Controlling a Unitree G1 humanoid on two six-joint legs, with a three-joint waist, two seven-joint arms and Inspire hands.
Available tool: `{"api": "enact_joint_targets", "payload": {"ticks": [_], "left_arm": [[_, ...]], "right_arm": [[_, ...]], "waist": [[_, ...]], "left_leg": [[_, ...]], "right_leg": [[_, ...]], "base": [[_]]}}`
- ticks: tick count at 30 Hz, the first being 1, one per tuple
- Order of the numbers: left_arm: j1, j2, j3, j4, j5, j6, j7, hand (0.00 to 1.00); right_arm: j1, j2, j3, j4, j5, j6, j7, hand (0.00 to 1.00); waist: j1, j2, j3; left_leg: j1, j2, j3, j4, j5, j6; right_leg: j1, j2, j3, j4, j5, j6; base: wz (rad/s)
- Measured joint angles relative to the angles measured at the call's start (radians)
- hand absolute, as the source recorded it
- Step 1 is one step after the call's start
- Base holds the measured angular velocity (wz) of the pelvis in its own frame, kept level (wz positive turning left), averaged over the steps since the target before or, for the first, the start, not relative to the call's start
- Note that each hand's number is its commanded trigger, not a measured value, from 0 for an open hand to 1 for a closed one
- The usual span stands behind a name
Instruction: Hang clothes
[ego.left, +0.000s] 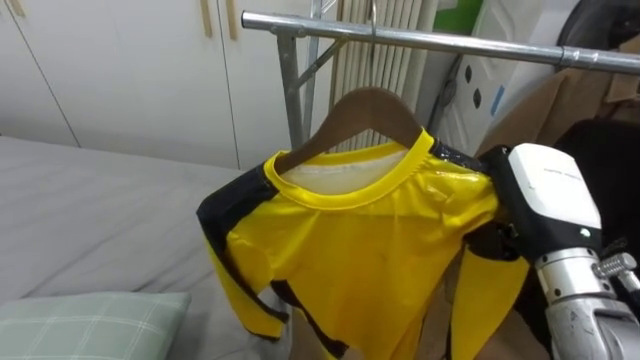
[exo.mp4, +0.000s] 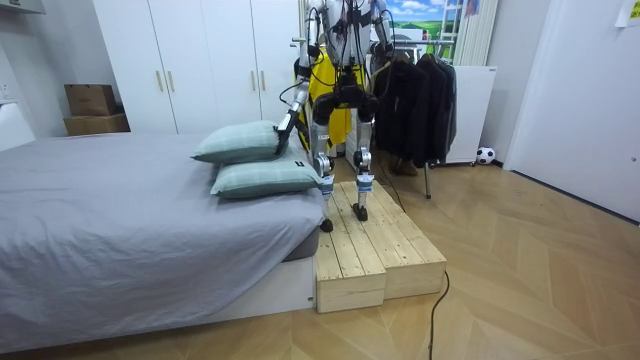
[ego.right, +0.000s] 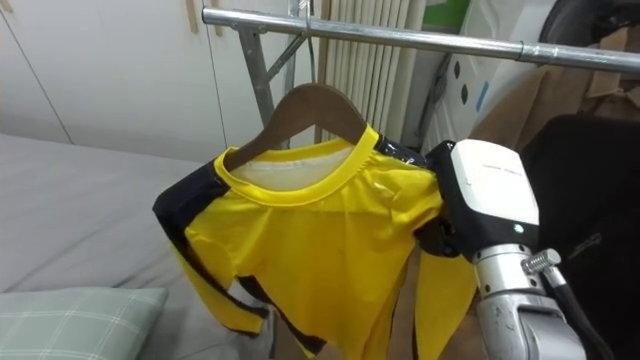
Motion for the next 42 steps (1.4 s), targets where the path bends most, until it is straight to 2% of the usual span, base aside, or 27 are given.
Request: {"api": "enact_joint_targets", "payload": {"ticks": [4,12,17,19,22,29,32,35,39,42], "left_arm": [[0.0,0.0,0.006,0.0,0.0,-0.002,-0.001,0.0],[0.0,0.001,0.018,0.0,0.0,-0.006,-0.003,0.0],[0.002,0.005,0.024,0.0,0.001,-0.018,-0.023,0.0],[0.014,0.005,0.025,-0.007,0.001,-0.03,-0.033,0.0],[0.026,0.005,0.032,-0.03,0.002,-0.037,-0.035,0.0],[0.028,0.005,0.044,-0.041,0.002,-0.053,-0.035,0.0],[0.029,0.005,0.042,-0.04,0.002,-0.06,-0.035,0.0],[0.03,0.005,0.042,-0.038,0.005,-0.067,-0.038,0.0],[0.03,0.011,0.042,-0.041,0.048,-0.067,-0.072,0.0],[0.032,0.016,0.042,-0.058,0.059,-0.066,-0.085,0.0]], "right_arm": [[0.0,-0.002,-0.037,0.0,0.033,-0.017,0.002,1.0],[0.0,-0.003,-0.083,0.002,0.112,-0.019,0.001,1.0],[-0.003,-0.036,-0.116,0.044,0.218,-0.016,0.001,1.0],[-0.028,-0.068,-0.117,0.074,0.276,-0.015,0.001,1.0],[-0.074,-0.092,-0.128,0.108,0.35,-0.014,0.001,1.0],[-0.14,-0.1,-0.142,0.138,0.412,-0.019,-0.005,1.0],[-0.149,-0.106,-0.141,0.176,0.432,-0.02,-0.005,1.0],[-0.176,-0.107,-0.138,0.224,0.45,-0.015,-0.001,1.0],[-0.229,-0.107,-0.132,0.293,0.454,-0.008,0.002,1.0],[-0.254,-0.11,-0.13,0.363,0.553,-0.006,0.028,1.0]], "waist": [[-0.002,-0.004,0.0027],[-0.005,-0.009,0.0044],[0.001,-0.012,0.005],[0.0,-0.012,0.0052],[-0.001,-0.02,0.0052],[0.008,-0.027,0.0042],[0.025,-0.03,0.0056],[0.036,-0.04,0.0104],[0.052,-0.041,0.0098],[0.057,-0.041,0.0099]], "left_leg": [[-0.001,0.0,0.0,-0.002,0.0,0.0],[-0.004,0.0,-0.003,-0.004,0.0,0.0],[-0.002,-0.004,-0.014,-0.004,0.001,0.002],[-0.002,-0.007,-0.015,-0.004,0.003,0.004],[-0.009,-0.011,-0.02,-0.004,0.004,0.007],[-0.012,-0.013,-0.033,-0.007,0.006,0.007],[0.003,-0.014,-0.033,-0.012,0.007,0.008],[0.001,-0.016,-0.032,-0.013,0.009,0.009],[0.001,-0.015,-0.029,-0.014,0.009,0.009],[-0.001,-0.015,-0.039,-0.016,0.009,0.008]], "right_leg": [[0.0,0.001,0.0,-0.004,0.0,0.0],[0.002,-0.001,-0.006,-0.007,0.0,0.0],[0.013,-0.005,-0.013,-0.008,-0.001,0.002],[0.008,-0.009,-0.014,-0.006,-0.003,0.004],[-0.001,-0.013,-0.017,-0.006,-0.003,0.005],[0.007,-0.016,-0.031,-0.005,-0.003,0.005],[0.017,-0.017,-0.032,-0.008,-0.004,0.006],[0.014,-0.018,-0.031,-0.008,-0.005,0.008],[0.014,-0.018,-0.037,-0.008,-0.005,0.007],[0.017,-0.018,-0.045,-0.009,-0.005,0.007]], "base": [[0.0],[0.01],[0.05],[0.0],[0.02],[0.05],[0.0],[0.0],[0.01],[0.06]]}}
